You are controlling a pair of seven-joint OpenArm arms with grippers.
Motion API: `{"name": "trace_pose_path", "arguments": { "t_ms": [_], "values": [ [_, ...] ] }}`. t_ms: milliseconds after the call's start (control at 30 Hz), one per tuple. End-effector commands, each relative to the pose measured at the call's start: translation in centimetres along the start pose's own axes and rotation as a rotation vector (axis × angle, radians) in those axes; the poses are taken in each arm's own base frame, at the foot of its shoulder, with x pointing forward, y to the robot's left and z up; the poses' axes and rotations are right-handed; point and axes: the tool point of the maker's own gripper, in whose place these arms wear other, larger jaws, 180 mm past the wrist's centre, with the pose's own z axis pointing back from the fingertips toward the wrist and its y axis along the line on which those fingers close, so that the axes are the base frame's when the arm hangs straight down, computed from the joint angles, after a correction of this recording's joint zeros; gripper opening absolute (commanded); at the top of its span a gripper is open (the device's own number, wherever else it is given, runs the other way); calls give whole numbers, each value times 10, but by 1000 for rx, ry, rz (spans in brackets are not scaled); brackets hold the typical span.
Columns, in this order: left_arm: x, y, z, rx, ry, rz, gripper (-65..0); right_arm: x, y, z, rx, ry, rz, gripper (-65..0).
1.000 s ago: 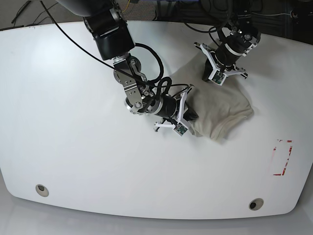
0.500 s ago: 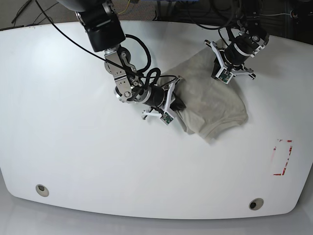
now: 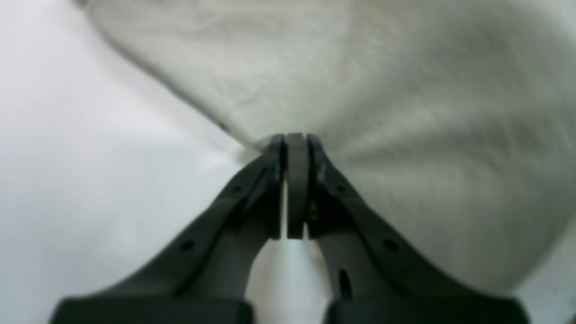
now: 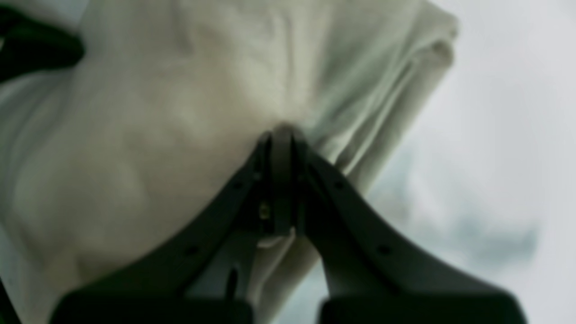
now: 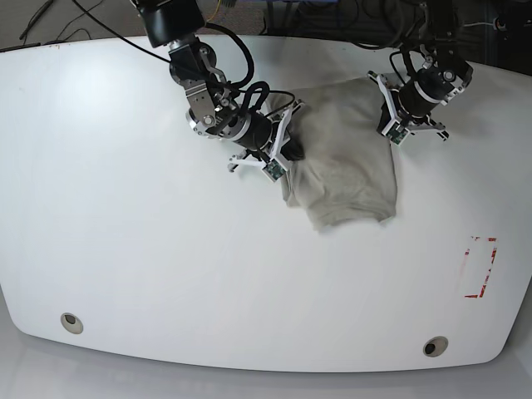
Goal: Layout the t-shirt on the table in an organized manner, then fold the t-shirt properly
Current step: 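Rotate and flatten the folded bundle with both grippers, then release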
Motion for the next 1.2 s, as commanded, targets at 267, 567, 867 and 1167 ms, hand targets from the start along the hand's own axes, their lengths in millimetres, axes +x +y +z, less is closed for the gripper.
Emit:
{"name": "trace_pose_path", "arguments": {
  "t_ms": [267,567,867,1167],
  "values": [
    [13,23,-3,32,-33,-23,-650,19,8,19,-40,-71,-6,-650],
    [24,27,4,48,-61,-49,-650,28,2,22,-55,-91,13,-650],
    [58,37,19,101,-146,-96,-650,68,-3,47,-88,-199,90,-650],
    [112,70,40,235,-433,9,-650,84,-52,81,-219,-286,101,-650]
  ]
}}
